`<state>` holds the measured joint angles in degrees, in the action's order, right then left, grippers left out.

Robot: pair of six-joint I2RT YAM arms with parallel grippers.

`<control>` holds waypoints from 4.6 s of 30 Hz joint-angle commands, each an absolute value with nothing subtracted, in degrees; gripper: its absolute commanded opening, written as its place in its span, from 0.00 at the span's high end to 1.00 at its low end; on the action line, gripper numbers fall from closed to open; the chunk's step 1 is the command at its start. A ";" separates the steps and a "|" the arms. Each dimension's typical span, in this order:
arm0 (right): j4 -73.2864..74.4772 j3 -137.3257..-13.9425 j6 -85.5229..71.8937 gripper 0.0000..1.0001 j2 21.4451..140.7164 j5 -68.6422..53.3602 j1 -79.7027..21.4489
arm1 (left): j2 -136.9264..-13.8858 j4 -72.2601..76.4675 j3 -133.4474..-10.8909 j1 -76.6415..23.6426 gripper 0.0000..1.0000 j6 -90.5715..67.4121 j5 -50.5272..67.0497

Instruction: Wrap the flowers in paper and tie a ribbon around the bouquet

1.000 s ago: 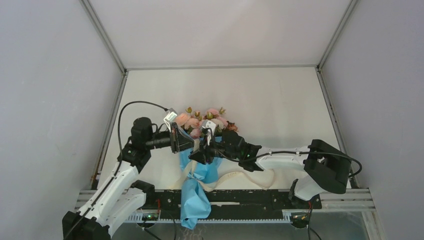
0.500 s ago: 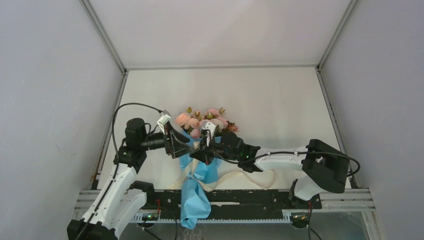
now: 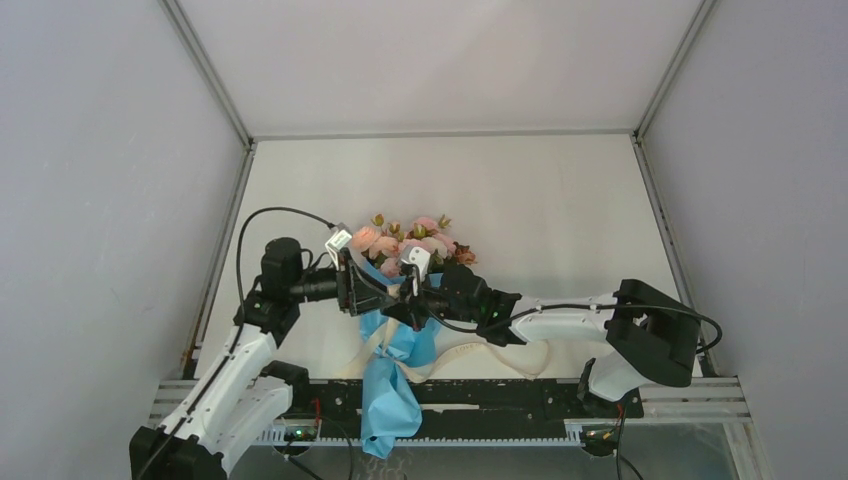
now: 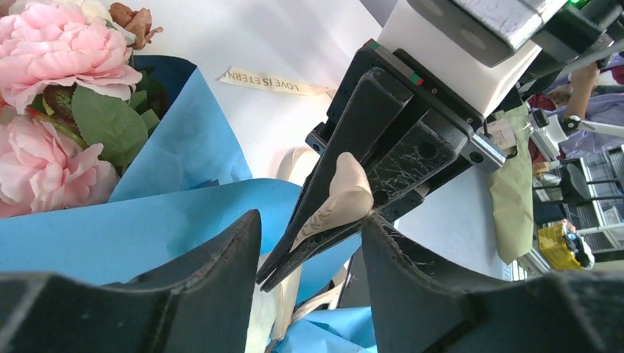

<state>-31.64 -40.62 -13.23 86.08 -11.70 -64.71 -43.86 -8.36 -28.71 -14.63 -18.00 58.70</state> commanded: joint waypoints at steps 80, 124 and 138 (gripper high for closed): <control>26.62 -69.42 -20.24 1.00 66.69 -14.81 -28.25 | -58.77 10.96 -34.02 -28.94 1.00 7.61 50.49; -15.53 -44.12 -8.43 0.30 63.19 -26.43 -49.84 | -42.86 15.87 -23.04 -24.97 1.00 -18.83 50.72; -16.94 -43.75 -2.00 0.35 69.50 -42.56 -48.88 | -44.99 14.37 -25.06 -24.97 1.00 -11.26 58.41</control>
<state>-13.98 -41.67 -4.12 68.16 -37.45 -48.88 -44.56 13.43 -23.57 -25.32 -14.50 54.76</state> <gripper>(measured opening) 0.684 0.004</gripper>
